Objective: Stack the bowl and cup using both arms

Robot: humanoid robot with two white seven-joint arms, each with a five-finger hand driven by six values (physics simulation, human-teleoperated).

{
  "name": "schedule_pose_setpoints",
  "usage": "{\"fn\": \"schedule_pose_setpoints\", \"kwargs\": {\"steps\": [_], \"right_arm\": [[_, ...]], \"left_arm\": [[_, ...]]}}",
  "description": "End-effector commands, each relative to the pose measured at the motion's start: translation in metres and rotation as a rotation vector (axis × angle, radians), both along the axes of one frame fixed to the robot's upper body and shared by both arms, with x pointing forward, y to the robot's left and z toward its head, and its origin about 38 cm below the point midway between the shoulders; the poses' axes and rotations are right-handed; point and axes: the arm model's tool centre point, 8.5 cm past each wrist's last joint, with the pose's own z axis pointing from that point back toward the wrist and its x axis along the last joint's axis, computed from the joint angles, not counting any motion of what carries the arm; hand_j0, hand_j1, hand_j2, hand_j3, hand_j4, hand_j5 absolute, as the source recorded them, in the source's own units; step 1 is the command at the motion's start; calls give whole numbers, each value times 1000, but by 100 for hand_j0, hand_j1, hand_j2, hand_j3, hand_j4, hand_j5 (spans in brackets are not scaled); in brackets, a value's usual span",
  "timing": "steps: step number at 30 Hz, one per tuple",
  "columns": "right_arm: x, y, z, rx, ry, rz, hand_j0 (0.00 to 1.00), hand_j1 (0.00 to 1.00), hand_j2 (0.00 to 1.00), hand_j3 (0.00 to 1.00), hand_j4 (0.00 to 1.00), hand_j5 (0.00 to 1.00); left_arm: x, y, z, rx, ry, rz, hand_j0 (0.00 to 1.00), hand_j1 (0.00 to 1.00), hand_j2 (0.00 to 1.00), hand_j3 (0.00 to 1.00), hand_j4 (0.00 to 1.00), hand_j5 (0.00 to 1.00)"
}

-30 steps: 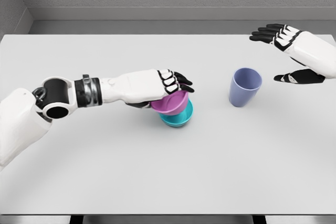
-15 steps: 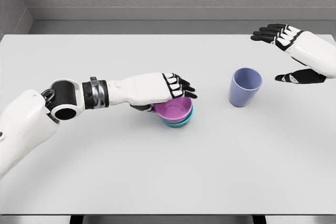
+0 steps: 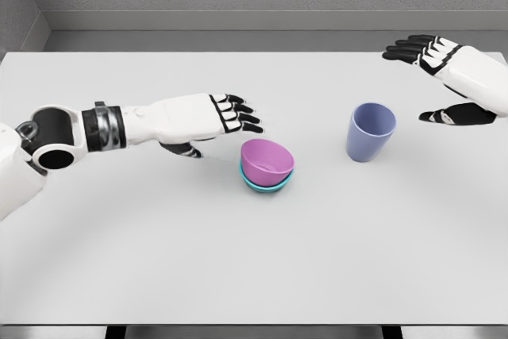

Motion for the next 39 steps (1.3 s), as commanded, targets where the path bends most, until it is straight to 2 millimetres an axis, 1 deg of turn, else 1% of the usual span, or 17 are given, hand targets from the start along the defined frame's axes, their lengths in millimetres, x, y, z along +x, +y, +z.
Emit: {"fn": "schedule_pose_setpoints", "kwargs": {"steps": [1,2,4,6,9,11,12,14,16,20,23,26,28,30,33,34,39], "right_arm": [[-1,-7,5,-18,-2,-12,100,100,100,100,100,100],[-1,-11,7,-30,-1,-21,100,100,100,100,100,100],[2,-23,5,-37,8,-55,100,100,100,100,100,100],[5,-31,1,-34,17,-83,100,100,100,100,100,100],[4,-31,8,-22,-4,-84,100,100,100,100,100,100],[5,-38,6,-26,6,-103,100,100,100,100,100,100],[4,-36,6,-28,4,-96,100,100,100,100,100,100],[3,-35,4,-124,66,-73,100,100,100,100,100,100],[2,-31,-9,-278,195,-30,100,100,100,100,100,100],[12,-19,-6,-412,197,-10,100,100,100,100,100,100],[29,-14,-1,-446,209,-75,100,100,100,100,100,100],[33,-8,8,-448,184,-69,100,100,100,100,100,100],[42,13,2,-392,176,-33,100,100,100,100,100,100],[46,23,-5,-383,187,-12,100,100,100,100,100,100],[54,32,0,-378,173,1,100,100,100,100,100,100],[57,42,2,-358,160,17,100,100,100,100,100,100],[56,49,-8,-366,181,42,100,100,100,100,100,100]], "left_arm": [[-4,44,14,15,22,59,100,100,100,100,100,100],[-5,59,19,13,33,83,100,100,100,100,100,100],[-7,82,18,42,50,125,100,100,100,100,100,100],[-9,117,24,99,44,190,100,100,100,100,100,100],[3,166,19,111,88,333,100,100,100,100,100,100],[7,175,20,106,87,363,100,100,100,100,100,100],[9,184,17,110,97,390,100,100,100,100,100,100],[10,185,17,106,99,394,100,100,100,100,100,100],[11,191,13,115,107,414,100,100,100,100,100,100],[13,202,11,123,117,447,100,100,100,100,100,100],[14,202,11,119,116,446,100,100,100,100,100,100],[14,202,11,121,116,446,100,100,100,100,100,100],[14,202,11,120,116,447,100,100,100,100,100,100],[15,200,12,118,112,444,100,100,100,100,100,100],[15,202,11,114,116,450,100,100,100,100,100,100],[15,202,11,115,116,451,100,100,100,100,100,100],[16,203,13,109,110,456,100,100,100,100,100,100]]}}
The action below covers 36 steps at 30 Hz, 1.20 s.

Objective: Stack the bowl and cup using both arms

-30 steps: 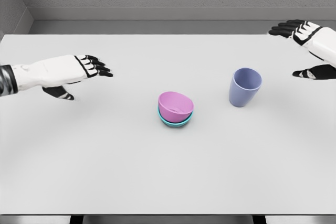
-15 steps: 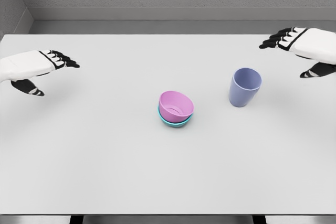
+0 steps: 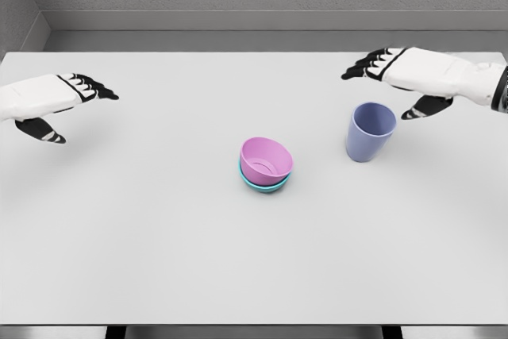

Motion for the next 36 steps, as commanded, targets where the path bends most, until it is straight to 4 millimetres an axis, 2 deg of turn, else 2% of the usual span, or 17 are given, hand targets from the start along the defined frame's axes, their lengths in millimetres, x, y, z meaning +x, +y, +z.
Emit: {"fn": "schedule_pose_setpoints", "kwargs": {"steps": [1,2,7,11,14,16,22,24,26,27,29,36], "right_arm": [[-1,5,-8,0,22,12,100,100,100,100,100,100],[0,5,-15,-7,41,10,100,100,100,100,100,100],[1,-5,-22,-19,63,-15,100,100,100,100,100,100],[1,1,-44,-35,120,-5,100,100,100,100,100,100],[1,1,-46,-36,125,-5,100,100,100,100,100,100],[4,-2,-61,-48,166,-19,100,100,100,100,100,100],[6,-3,-63,-45,172,-29,100,100,100,100,100,100],[6,-3,-63,-45,172,-29,91,91,91,91,91,91],[5,-3,-65,-46,177,-27,87,87,87,87,87,87],[5,-2,-65,-47,176,-26,78,78,78,78,78,78],[5,-2,-65,-46,177,-26,69,69,69,69,69,69],[6,-2,-62,-47,170,-27,63,63,63,63,63,63]], "left_arm": [[0,2,1,-3,-1,6,100,100,100,100,100,100],[1,0,1,-5,-1,4,100,100,100,100,100,100],[0,4,2,2,0,10,100,100,100,100,100,100],[0,5,2,3,1,12,100,100,100,100,100,100],[0,4,2,0,0,10,100,100,100,100,100,100],[0,4,2,2,0,10,100,100,100,100,100,100],[0,4,1,2,1,10,100,100,100,100,100,100],[0,4,1,2,1,10,100,100,100,100,100,100],[0,4,1,2,1,10,100,100,100,100,100,100],[0,4,2,2,1,11,100,100,100,100,100,100],[0,4,2,4,0,11,100,100,100,100,100,100],[0,5,2,2,1,12,100,100,100,100,100,100]]}}
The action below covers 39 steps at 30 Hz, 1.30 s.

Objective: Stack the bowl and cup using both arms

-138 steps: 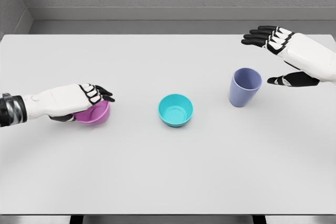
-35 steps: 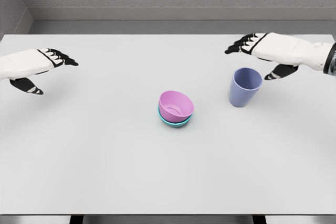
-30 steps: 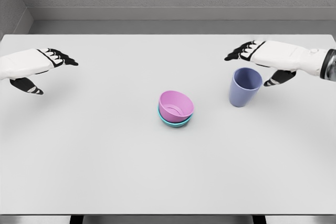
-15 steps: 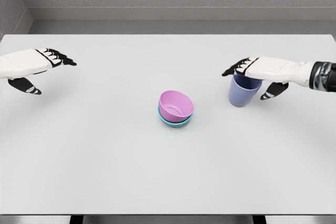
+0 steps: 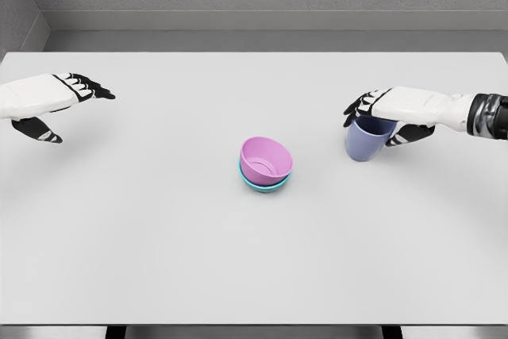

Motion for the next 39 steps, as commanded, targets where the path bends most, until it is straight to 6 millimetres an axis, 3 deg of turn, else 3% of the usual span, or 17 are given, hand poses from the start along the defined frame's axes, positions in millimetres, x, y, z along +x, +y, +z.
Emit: {"fn": "schedule_pose_setpoints", "kwargs": {"steps": [1,6,23,29,39], "right_arm": [[0,0,0,0,0,0,63,63,63,63,63,63],[2,1,6,2,-13,1,57,57,57,57,57,57],[12,7,38,22,-84,16,57,57,57,57,57,57],[18,27,54,54,-126,60,57,57,57,57,57,57],[-15,77,77,73,-209,243,57,57,57,57,57,57]], "left_arm": [[0,1,1,-6,-1,4,100,100,100,100,100,100],[0,1,1,-6,-1,4,100,100,100,100,100,100],[0,2,2,-5,-1,6,100,100,100,100,100,100],[0,2,2,-5,-1,6,100,100,100,100,100,100],[0,2,2,-5,-1,6,100,100,100,100,100,100]]}}
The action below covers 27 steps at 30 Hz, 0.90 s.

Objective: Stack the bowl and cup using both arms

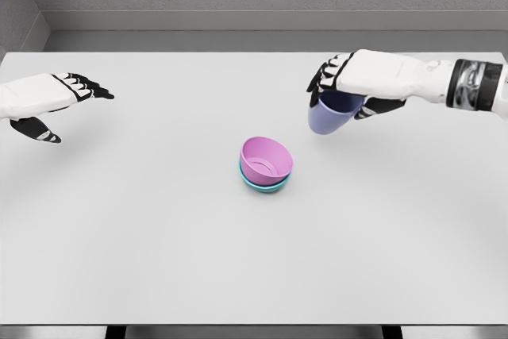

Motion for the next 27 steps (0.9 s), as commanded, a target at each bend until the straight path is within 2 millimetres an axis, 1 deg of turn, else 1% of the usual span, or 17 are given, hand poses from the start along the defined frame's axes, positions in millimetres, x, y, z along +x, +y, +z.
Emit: {"fn": "schedule_pose_setpoints", "kwargs": {"steps": [1,3,6,8,9,11,14,17,27], "right_arm": [[-8,11,7,8,-19,40,57,57,57,57,57,57],[-10,13,5,6,-16,46,57,57,57,57,57,57],[-16,20,10,8,-34,77,57,57,57,57,57,57],[-18,25,10,12,-35,90,57,57,57,57,57,57],[-23,31,12,14,-46,116,57,57,57,57,57,57],[-29,36,12,15,-56,152,57,57,57,57,57,57],[-37,41,10,9,-66,213,58,58,58,58,58,58],[-43,51,7,11,-63,248,58,58,58,58,58,58],[-46,63,-1,18,-42,276,58,58,58,58,58,58]], "left_arm": [[0,1,1,-4,-1,3,100,100,100,100,100,100],[0,1,1,-6,-1,3,100,100,100,100,100,100],[0,1,1,-4,-1,3,100,100,100,100,100,100],[0,1,1,-6,-1,3,100,100,100,100,100,100],[0,1,1,-6,-1,3,100,100,100,100,100,100],[0,1,1,-6,-1,3,100,100,100,100,100,100],[0,1,1,-6,-1,3,100,100,100,100,100,100],[0,1,1,-6,-1,3,100,100,100,100,100,100],[0,1,1,-6,-1,3,100,100,100,100,100,100]]}}
